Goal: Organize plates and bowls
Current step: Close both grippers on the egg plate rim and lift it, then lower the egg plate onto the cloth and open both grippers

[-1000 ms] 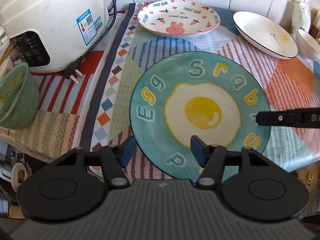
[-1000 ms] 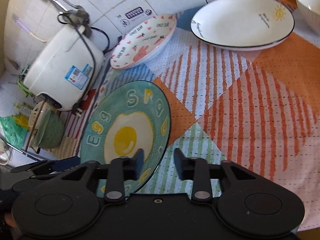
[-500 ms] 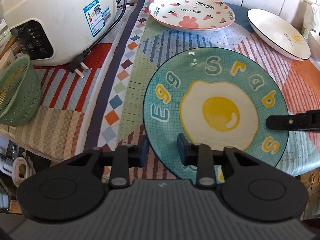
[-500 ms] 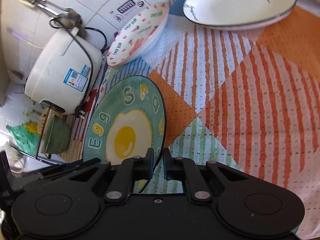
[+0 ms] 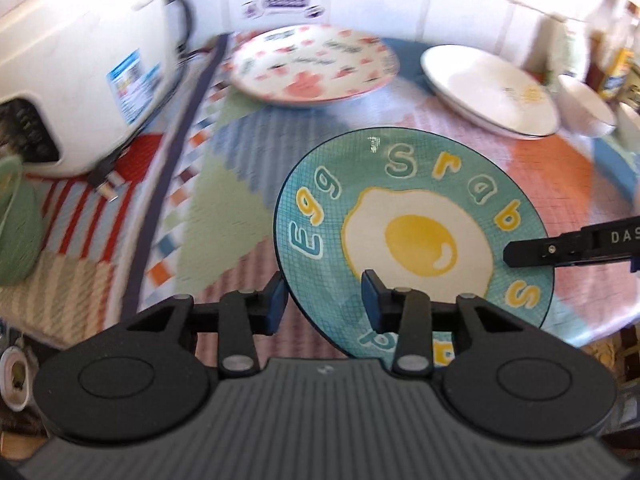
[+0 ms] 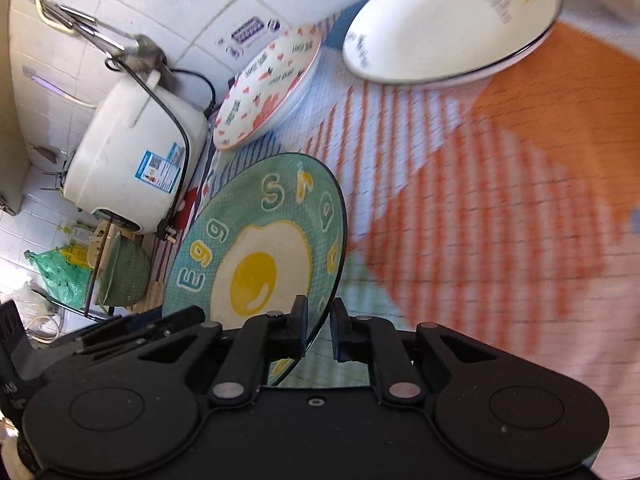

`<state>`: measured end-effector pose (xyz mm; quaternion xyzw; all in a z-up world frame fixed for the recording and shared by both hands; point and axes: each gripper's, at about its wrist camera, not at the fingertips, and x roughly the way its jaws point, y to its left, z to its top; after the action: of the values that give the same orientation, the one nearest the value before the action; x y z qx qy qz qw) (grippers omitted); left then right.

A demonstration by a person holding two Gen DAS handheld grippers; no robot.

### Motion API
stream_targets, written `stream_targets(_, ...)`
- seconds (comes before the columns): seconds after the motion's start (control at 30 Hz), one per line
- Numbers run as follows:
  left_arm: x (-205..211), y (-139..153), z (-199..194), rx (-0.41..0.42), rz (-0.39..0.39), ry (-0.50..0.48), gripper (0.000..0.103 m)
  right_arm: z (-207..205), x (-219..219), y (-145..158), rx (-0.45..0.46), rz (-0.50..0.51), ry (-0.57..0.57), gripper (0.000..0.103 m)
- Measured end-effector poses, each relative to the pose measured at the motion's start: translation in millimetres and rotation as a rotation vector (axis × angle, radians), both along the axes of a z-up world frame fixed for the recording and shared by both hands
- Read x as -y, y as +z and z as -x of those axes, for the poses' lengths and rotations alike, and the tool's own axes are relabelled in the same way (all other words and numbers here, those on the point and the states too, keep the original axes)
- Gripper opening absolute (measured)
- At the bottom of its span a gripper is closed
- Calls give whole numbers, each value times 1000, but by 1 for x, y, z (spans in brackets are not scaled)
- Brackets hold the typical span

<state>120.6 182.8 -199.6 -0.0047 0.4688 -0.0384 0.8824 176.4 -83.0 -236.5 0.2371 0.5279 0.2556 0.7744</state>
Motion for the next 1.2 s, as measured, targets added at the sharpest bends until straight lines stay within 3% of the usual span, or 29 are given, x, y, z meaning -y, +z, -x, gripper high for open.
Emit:
stream_targets(0.3, 63, -1, -6, -1, 28, -144, 38, 23, 69, 21, 85, 65, -39, 18)
stream_targets(0.6, 124, -5, -9, -16, 22, -266, 37, 38, 129, 21, 96, 79, -156, 18)
stream_targets(0.9, 150, -8, -20, -42, 18, -266, 37, 44, 151, 14, 95, 122, -204, 19)
stream_targets(1.07, 161, -6, -25, -68, -25, -263, 37, 41, 155, 11, 109, 124, -226, 19)
stream_targets(1.2, 168, -7, -28, -109, -57, -259, 38, 38, 149, 15, 129, 194, -206, 20)
